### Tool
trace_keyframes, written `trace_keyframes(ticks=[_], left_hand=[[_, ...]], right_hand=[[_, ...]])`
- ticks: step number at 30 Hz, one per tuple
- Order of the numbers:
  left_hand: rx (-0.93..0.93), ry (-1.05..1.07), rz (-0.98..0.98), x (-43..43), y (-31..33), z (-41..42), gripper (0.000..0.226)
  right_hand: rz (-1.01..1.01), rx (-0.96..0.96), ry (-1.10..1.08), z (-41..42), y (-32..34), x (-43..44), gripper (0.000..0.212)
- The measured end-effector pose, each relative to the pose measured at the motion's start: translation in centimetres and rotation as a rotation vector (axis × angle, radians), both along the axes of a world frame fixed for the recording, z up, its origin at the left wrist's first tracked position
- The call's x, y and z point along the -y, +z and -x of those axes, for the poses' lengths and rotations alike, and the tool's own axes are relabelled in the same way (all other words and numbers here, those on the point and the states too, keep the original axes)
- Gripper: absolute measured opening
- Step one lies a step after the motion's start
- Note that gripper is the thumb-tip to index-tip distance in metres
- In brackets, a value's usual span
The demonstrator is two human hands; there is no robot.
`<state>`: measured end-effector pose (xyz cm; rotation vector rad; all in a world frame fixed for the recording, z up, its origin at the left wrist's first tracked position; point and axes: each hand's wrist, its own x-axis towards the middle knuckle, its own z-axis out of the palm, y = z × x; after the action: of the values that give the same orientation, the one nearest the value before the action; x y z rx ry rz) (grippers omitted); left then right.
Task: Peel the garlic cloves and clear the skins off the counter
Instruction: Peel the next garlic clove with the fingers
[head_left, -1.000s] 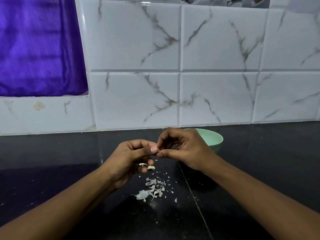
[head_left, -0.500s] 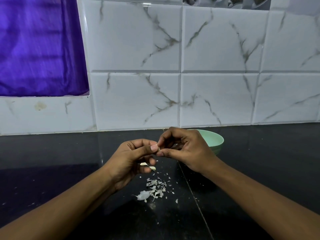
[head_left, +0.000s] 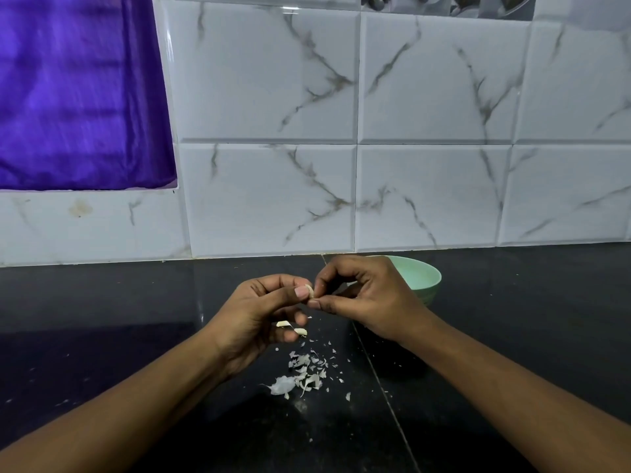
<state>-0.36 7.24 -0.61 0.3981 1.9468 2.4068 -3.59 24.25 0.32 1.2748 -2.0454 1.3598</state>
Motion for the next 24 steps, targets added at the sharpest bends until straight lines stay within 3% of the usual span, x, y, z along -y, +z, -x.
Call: trace_keyframes(ticks=[7, 16, 24], left_hand=[[-0.031, 0.042, -0.043, 0.05, -0.01, 0.23, 0.005], [-0.075, 0.127, -0.011, -0.12, -0.37, 0.43, 0.013], [-0.073, 0.109, 0.005, -0.11, -0.65, 0.46, 0.016]], right_hand=[[0.048, 0.096, 0.031, -0.22, 0.4, -0.21, 0.026], [0.004, -0.018, -0.123, -0.72, 0.27, 0.45, 0.036], [0.124, 0.284, -0.151, -0.08, 0.29, 0.52, 0.017]])
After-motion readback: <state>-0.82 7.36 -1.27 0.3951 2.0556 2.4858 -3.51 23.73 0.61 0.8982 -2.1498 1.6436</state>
